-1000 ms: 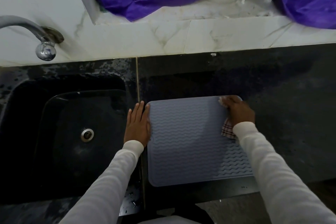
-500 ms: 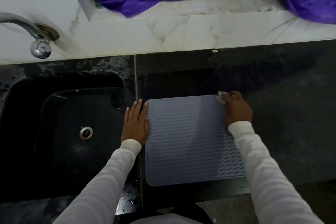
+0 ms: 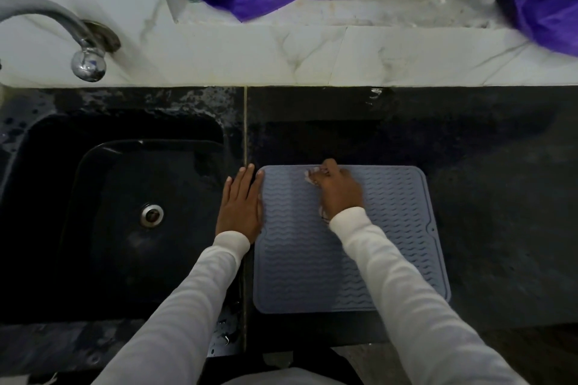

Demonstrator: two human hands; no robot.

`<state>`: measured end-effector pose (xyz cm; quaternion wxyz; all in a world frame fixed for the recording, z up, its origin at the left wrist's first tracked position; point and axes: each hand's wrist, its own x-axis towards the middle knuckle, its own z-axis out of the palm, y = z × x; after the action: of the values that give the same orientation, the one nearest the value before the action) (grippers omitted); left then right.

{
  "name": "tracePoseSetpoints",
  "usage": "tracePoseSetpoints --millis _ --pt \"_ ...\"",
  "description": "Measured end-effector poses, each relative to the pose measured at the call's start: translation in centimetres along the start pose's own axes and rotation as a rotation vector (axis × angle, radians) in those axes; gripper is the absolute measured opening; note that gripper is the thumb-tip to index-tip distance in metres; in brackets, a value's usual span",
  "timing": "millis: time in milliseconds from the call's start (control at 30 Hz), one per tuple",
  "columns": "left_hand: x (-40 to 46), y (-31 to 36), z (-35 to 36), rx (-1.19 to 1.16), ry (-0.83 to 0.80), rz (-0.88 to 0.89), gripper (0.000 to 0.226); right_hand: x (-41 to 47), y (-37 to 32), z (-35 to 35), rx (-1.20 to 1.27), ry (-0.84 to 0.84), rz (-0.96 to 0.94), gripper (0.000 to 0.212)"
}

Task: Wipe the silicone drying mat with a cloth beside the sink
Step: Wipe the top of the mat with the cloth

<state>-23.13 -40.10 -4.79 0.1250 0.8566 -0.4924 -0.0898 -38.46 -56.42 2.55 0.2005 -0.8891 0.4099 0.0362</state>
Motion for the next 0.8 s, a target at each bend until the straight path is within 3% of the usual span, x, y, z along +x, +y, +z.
tracePoseSetpoints --millis 200,433,533,633,800 --pt "0.0 -0.2 0.1 0.023 -0.013 0.004 0.06 -0.9 4.7 -3.6 0.055 0.015 0.181 0.032" --pt "0.0 -0.1 0.0 0.033 -0.027 0.008 0.06 -2.0 11.9 -5.9 0.107 0.114 0.382 0.017" --pt "-0.1 0.0 -0.2 0.033 -0.03 -0.002 0.062 -2.3 14.4 -5.1 0.011 0.16 0.441 0.03" --pt "0.1 0.2 -0.4 0.032 -0.035 0.002 0.061 -2.4 15.4 -3.8 -0.074 0.271 0.434 0.029" --pt "0.1 -0.2 -0.3 0.02 -0.033 0.012 0.058 -1.8 16.5 -2.6 0.102 0.254 0.569 0.033"
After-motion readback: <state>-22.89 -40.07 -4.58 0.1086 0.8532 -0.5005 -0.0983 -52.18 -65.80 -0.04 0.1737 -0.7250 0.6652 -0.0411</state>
